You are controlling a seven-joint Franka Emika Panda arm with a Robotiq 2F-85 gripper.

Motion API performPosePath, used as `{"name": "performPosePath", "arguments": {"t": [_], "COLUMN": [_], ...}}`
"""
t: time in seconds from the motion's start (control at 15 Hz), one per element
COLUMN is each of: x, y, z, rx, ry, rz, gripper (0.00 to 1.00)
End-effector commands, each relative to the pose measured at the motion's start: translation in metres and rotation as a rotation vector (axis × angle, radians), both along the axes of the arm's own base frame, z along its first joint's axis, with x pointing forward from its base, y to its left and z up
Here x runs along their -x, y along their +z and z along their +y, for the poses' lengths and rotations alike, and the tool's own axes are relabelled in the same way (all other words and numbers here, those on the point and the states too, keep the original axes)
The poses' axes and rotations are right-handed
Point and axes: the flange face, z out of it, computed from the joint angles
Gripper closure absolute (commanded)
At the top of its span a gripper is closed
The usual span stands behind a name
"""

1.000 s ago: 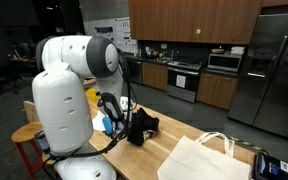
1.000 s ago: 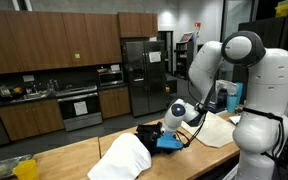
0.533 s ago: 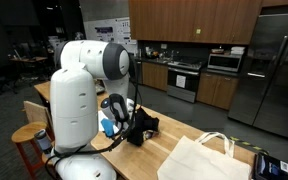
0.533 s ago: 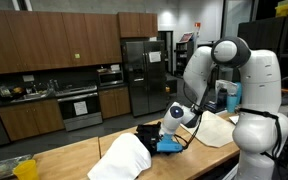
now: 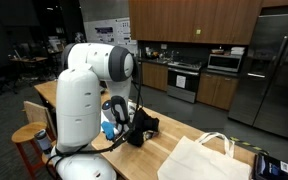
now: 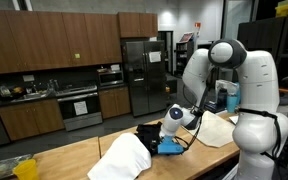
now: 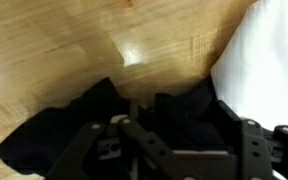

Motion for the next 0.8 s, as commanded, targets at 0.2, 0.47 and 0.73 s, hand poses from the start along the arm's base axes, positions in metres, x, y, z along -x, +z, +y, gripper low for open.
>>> {"name": "performPosePath", "arguments": {"t": [0.2,0.47,0.73], "x": [0.012,0.032,0.055], "y": [0.001,0.007,-0.001], "z": [0.009,0.016,0.016], "rx": [0.061,0.081,0.064], "ry": [0.215,0.444,0.676], "rz": [0.006,0.042,0.091], "gripper": [0.00,0.00,0.00]}}
